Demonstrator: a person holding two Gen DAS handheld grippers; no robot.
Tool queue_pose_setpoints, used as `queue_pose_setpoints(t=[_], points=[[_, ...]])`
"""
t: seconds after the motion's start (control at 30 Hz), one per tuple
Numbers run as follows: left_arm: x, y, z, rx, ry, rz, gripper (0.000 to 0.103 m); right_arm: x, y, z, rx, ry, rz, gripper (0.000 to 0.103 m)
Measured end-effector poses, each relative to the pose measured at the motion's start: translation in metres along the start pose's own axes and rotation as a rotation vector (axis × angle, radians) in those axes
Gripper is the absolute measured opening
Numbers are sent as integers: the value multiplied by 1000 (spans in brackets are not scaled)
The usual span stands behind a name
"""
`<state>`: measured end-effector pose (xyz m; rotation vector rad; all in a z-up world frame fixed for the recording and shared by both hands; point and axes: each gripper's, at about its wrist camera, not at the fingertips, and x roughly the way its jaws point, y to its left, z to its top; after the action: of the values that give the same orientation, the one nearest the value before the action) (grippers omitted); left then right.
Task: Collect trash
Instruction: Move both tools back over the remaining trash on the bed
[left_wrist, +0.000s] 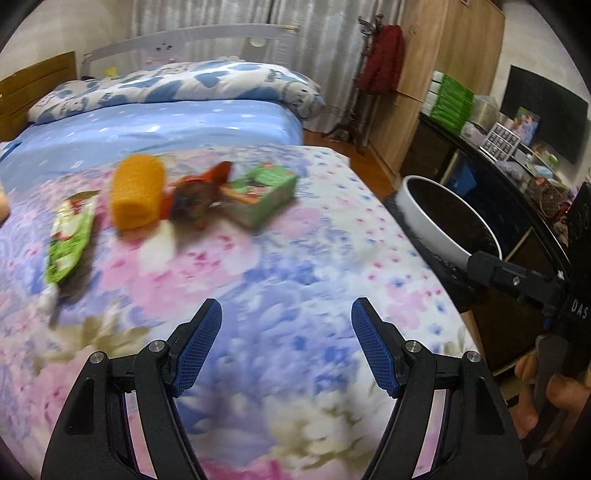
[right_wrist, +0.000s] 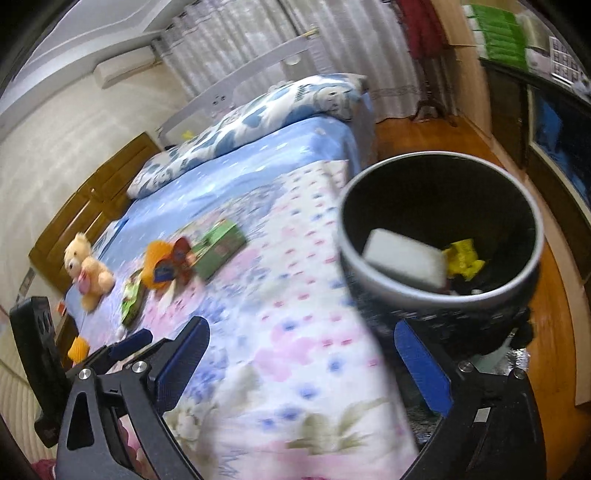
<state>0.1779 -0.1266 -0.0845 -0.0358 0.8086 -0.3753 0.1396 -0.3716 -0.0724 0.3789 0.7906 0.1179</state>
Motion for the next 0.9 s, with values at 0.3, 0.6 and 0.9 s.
queue_pose_setpoints(t=[0.3,0.6,0.9], points=[[-22,47,-15,-53,-30,76,74,23,44,-13,-58,34,38,101],[-28,90,-23,-129,-30,146,74,46,76,-20,-96,62,67,101],[-30,114,-26,-162,-28,182,74,65,92,-25,-107,98,82,101]])
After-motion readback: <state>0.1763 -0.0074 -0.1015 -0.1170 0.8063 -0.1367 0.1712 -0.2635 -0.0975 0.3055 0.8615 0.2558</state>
